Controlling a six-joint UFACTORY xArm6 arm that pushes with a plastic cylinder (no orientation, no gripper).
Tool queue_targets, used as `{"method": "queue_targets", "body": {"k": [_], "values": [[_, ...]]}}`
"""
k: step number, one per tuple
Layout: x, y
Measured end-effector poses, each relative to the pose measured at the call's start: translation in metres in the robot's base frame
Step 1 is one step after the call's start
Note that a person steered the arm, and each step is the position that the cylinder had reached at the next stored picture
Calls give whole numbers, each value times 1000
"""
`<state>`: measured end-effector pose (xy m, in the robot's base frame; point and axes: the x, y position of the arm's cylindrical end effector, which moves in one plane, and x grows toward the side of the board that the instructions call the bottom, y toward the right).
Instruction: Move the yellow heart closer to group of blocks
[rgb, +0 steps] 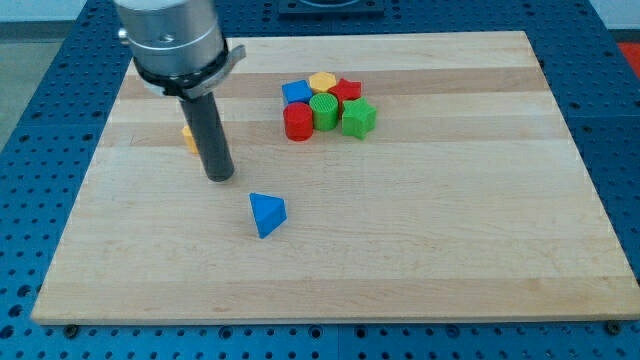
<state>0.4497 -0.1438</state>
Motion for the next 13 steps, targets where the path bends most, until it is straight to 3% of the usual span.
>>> {"method": "queue_targets", "body": {"k": [5,7,10,13], "values": [[-50,-75],[-54,-23],[-85,-3],[-44,41]]}}
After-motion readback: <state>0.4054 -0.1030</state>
